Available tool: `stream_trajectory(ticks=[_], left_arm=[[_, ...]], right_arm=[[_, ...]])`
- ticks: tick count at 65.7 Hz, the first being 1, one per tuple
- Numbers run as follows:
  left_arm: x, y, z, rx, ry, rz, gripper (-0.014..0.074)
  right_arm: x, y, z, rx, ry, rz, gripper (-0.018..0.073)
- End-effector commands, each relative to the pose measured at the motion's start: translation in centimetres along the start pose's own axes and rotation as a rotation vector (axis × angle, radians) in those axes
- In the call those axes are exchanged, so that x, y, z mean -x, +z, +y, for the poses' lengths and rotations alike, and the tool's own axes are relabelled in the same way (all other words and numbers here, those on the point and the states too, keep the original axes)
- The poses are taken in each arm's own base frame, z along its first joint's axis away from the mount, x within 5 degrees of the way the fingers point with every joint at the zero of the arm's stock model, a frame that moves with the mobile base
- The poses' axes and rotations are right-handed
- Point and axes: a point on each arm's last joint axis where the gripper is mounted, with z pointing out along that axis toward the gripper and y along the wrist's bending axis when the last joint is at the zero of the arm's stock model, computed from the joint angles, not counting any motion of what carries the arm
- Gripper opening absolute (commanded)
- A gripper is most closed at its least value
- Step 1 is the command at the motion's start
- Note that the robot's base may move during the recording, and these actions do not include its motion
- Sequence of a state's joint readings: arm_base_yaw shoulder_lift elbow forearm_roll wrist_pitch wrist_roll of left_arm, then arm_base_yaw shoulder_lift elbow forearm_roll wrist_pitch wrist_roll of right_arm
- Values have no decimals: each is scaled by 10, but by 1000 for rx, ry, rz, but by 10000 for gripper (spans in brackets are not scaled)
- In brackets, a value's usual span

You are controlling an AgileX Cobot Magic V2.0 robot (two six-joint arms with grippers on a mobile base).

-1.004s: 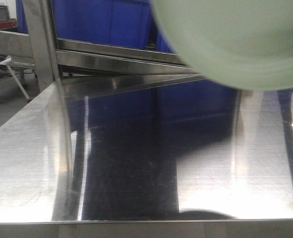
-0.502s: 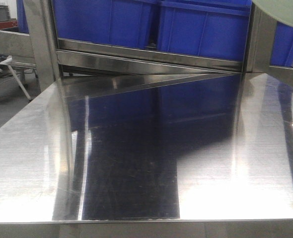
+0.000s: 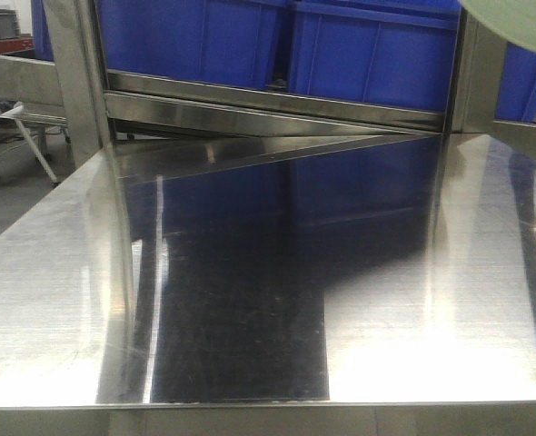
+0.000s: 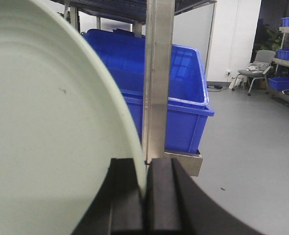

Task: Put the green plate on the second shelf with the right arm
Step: 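Drive the base away from the table holding the plate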

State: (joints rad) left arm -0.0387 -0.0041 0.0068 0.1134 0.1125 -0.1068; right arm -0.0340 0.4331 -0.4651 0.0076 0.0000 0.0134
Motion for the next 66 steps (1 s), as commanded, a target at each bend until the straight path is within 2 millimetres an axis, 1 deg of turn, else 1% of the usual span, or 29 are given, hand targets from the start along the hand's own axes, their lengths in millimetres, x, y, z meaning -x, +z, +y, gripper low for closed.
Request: stream_trajectory(ticks=[1, 66], left_arm=[[-5, 0, -1, -8, -3, -68, 130], [-5, 0, -1, -8, -3, -68, 130]], right_arm=[[21, -1, 0, -6, 13, -146, 25], [21, -1, 0, -6, 13, -146, 25]])
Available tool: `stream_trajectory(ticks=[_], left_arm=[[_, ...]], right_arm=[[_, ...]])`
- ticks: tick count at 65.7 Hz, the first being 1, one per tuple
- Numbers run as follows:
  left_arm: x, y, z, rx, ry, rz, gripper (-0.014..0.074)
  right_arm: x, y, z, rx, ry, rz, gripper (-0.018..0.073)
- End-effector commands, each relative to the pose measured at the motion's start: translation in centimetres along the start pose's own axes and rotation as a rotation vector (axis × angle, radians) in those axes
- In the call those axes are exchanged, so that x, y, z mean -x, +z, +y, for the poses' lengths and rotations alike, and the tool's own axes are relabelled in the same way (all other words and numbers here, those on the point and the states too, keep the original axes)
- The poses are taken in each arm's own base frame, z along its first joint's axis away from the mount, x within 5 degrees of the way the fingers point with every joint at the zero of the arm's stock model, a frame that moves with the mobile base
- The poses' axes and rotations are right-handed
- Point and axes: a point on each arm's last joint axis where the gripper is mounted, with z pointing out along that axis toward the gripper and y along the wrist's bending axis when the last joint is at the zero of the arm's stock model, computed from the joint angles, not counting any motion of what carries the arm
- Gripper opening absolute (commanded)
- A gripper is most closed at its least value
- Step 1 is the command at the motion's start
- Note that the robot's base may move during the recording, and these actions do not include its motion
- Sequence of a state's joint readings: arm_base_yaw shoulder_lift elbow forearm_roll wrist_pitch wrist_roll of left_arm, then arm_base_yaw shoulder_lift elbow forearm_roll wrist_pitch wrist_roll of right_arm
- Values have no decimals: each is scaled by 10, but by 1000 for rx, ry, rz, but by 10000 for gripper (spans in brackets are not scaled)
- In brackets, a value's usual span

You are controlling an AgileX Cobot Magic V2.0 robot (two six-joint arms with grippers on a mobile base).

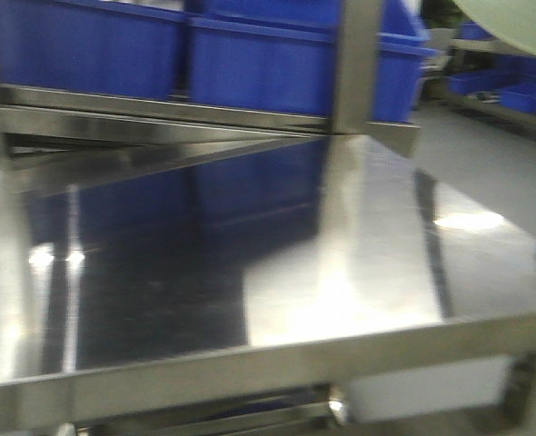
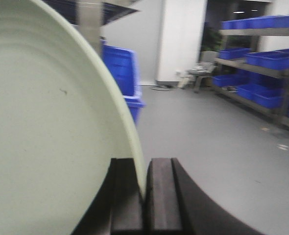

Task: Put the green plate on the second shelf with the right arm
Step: 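Drive the base away from the table holding the plate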

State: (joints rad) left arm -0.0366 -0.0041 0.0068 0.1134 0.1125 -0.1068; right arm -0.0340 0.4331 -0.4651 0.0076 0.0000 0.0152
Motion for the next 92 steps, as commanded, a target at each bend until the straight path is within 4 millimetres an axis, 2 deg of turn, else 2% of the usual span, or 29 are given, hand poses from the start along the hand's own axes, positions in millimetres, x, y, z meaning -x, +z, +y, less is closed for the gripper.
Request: stream_trajectory(ticks=[1, 92], left_arm=[[-5, 0, -1, -10, -3, -68, 130], [-5, 0, -1, -12, -3, -68, 130]], right_arm=[[21, -1, 0, -6, 11, -146, 25], [21, -1, 0, -6, 11, -146, 25]])
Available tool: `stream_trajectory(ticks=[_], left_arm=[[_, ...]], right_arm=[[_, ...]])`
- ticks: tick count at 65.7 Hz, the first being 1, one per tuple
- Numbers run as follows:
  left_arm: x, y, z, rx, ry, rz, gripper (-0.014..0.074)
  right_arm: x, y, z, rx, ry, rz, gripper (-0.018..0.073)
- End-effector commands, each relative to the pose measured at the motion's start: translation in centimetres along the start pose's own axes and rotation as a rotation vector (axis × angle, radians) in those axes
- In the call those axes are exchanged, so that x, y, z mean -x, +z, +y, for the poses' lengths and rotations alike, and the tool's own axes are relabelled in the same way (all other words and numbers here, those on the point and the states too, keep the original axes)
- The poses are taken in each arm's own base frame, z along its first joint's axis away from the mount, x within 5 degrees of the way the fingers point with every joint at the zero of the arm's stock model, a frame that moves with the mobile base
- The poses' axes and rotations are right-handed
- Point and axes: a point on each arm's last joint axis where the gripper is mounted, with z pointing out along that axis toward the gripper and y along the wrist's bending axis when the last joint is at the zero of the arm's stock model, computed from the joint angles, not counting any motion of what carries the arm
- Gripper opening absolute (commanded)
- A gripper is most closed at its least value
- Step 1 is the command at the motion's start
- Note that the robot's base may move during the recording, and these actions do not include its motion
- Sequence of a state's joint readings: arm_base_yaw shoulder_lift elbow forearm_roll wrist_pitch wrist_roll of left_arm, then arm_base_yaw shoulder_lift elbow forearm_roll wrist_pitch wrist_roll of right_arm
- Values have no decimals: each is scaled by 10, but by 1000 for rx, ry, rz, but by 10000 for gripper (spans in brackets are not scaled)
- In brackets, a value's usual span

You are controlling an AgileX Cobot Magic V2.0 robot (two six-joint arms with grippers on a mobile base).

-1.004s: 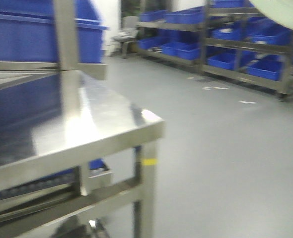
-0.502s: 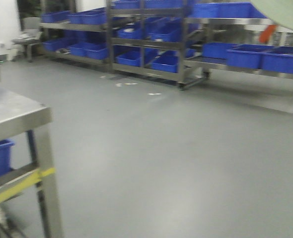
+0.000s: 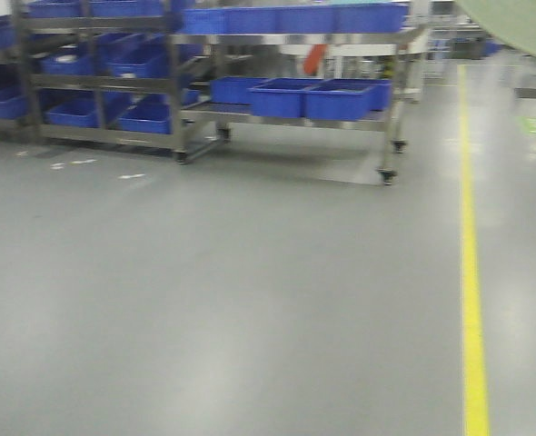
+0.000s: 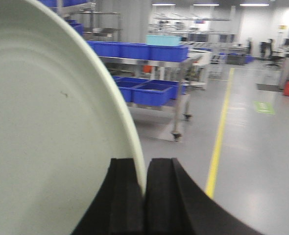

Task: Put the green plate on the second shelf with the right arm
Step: 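Drive the base away from the table holding the plate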

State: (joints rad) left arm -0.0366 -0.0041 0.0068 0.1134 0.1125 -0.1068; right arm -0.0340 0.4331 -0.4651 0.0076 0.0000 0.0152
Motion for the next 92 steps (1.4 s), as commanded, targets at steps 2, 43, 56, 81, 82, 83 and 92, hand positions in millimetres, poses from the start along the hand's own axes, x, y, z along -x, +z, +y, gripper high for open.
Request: stream_trajectory(ticks=[2, 43, 56, 81, 82, 83, 92], left_arm=[[-5, 0, -1, -12, -3, -68, 130], [-5, 0, -1, -12, -3, -68, 130], [-5, 0, -1, -12, -3, -68, 130], [-5, 0, -1, -12, -3, -68, 130], [-5, 0, -1, -12, -3, -68, 130], [-5, 0, -1, -12, -3, -68, 130], [-5, 0, -1, -12, -3, -68, 130]], right_arm=[[21, -1, 0, -6, 11, -146, 25], [21, -1, 0, -6, 11, -146, 25], [21, -1, 0, -6, 11, -146, 25], [21, -1, 0, -6, 11, -147, 25], [21, -1, 0, -6, 11, -147, 25], [21, -1, 0, -6, 11, -147, 25], [21, -1, 0, -6, 11, -147, 25]])
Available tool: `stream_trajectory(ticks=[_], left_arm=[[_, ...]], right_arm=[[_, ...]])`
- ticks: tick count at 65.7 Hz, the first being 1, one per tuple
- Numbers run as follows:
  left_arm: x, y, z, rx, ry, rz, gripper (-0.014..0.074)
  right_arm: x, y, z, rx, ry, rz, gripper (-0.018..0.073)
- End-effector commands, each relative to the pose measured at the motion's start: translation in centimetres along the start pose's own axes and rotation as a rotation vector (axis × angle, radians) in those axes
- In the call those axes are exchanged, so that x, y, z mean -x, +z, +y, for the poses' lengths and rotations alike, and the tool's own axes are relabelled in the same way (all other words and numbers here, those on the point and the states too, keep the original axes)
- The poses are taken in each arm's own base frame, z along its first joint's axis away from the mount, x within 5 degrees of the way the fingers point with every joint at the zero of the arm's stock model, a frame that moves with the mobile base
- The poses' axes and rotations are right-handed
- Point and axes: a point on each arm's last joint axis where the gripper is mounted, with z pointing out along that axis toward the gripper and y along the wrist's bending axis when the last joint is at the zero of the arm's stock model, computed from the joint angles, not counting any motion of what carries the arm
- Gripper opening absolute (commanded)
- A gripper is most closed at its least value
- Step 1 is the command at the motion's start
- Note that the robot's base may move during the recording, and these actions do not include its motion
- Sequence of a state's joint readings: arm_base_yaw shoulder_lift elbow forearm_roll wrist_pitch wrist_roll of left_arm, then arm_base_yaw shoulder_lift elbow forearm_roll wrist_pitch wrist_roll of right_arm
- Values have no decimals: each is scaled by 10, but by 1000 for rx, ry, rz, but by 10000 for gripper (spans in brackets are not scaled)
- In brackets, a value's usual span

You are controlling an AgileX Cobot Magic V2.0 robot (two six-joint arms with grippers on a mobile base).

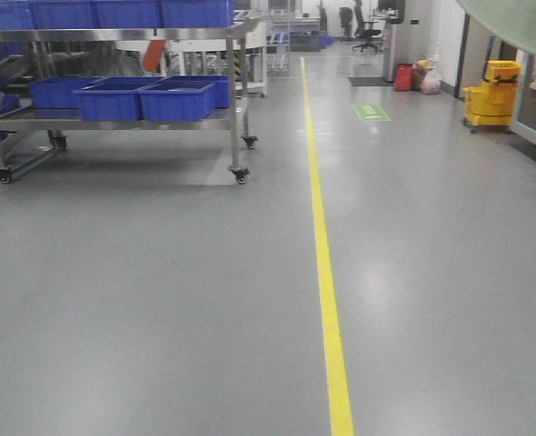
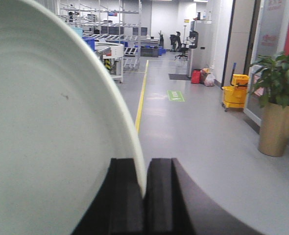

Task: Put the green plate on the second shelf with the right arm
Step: 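Drive the base away from the table holding the plate, then drive the base along the shelves toward the blue bin rack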

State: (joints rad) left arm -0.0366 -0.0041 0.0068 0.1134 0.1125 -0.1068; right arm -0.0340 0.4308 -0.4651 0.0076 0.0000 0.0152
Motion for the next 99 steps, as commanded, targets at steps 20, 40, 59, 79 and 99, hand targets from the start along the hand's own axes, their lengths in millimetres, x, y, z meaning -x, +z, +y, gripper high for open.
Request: stream_trajectory(ticks=[20, 40, 59, 79, 99], left_arm=[[-5, 0, -1, -12, -3, -68, 130], [-5, 0, -1, -12, -3, -68, 130], [-5, 0, -1, -12, -3, -68, 130], [-5, 0, -1, -12, -3, -68, 130], [-5, 0, -1, -12, -3, -68, 130]], right_arm=[[21, -1, 0, -6, 11, -144, 25], [21, -1, 0, -6, 11, -144, 25], [21, -1, 0, -6, 11, -144, 25], [21, -1, 0, -6, 11, -144, 25], [21, -1, 0, -6, 11, -144, 25]])
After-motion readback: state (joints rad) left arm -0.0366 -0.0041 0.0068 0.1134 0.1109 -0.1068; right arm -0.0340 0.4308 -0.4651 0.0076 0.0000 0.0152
